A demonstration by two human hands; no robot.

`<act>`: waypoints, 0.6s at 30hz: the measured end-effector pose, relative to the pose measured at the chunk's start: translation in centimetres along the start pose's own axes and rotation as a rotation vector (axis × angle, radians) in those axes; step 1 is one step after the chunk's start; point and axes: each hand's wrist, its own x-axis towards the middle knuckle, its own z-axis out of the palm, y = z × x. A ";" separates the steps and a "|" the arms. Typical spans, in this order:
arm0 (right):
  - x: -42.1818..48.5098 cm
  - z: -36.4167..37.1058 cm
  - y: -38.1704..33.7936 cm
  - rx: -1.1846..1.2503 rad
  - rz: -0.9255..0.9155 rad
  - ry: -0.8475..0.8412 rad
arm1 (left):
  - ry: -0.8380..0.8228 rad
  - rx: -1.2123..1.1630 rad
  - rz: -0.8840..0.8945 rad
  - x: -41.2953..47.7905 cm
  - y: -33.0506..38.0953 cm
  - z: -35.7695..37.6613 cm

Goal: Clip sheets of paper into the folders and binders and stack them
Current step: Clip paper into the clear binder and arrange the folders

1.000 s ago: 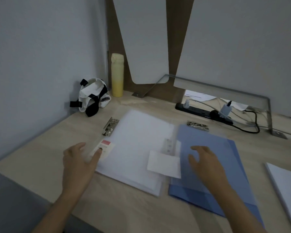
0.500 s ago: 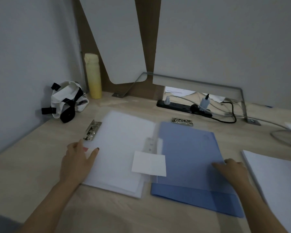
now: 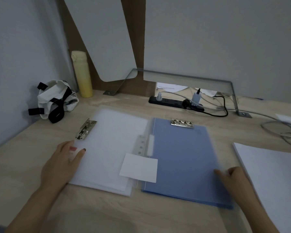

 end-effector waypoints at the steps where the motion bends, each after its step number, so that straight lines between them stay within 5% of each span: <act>1: -0.4 0.1 0.3 -0.011 -0.025 0.000 | 0.004 0.017 -0.014 -0.1 -0.1 0.0; 11: -2.3 -0.1 -0.3 -0.035 0.001 -0.105 | 0.228 -0.021 -0.129 -0.7 0.0 1.6; 18: -3.0 0.0 0.1 0.023 -0.027 -0.096 | 0.174 -0.223 -0.077 -0.4 -0.3 1.0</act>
